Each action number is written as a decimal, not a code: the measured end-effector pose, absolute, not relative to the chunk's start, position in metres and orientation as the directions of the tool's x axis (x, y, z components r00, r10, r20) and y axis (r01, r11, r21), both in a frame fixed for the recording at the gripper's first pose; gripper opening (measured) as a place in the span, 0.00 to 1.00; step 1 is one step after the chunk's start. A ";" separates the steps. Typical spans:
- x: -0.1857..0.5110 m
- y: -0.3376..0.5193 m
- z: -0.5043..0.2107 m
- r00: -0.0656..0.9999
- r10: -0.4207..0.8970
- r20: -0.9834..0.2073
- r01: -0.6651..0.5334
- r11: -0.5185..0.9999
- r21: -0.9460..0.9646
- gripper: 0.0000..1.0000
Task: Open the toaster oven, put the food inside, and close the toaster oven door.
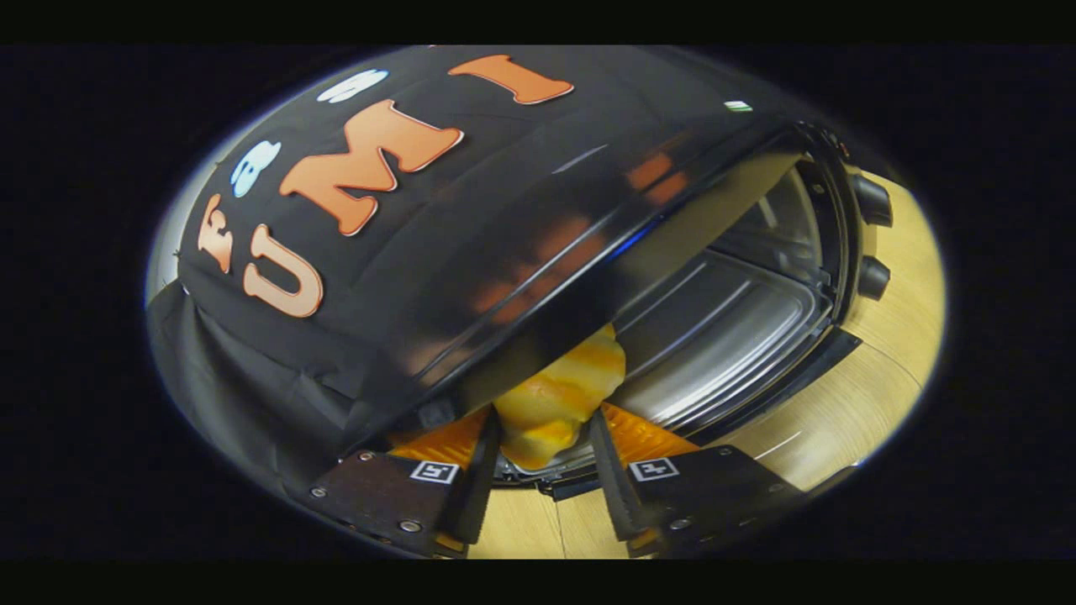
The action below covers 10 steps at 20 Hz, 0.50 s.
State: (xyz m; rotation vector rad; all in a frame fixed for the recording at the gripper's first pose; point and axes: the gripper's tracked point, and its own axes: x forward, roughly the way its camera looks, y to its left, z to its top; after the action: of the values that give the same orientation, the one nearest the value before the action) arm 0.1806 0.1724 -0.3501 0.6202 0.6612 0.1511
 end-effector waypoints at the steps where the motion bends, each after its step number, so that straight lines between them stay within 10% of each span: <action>1: 0.176 0.171 -0.347 0.785 0.319 -0.531 0.059 0.815 0.577 0.62; 6: 0.144 0.154 -0.328 0.804 0.263 -0.533 0.052 0.862 0.504 0.97; 10: 0.092 0.132 -0.307 0.807 0.252 -0.535 -0.005 0.907 0.420 0.99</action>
State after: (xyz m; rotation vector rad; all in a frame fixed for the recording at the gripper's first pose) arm 0.0918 0.1317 -0.3072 0.4177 0.6210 0.1414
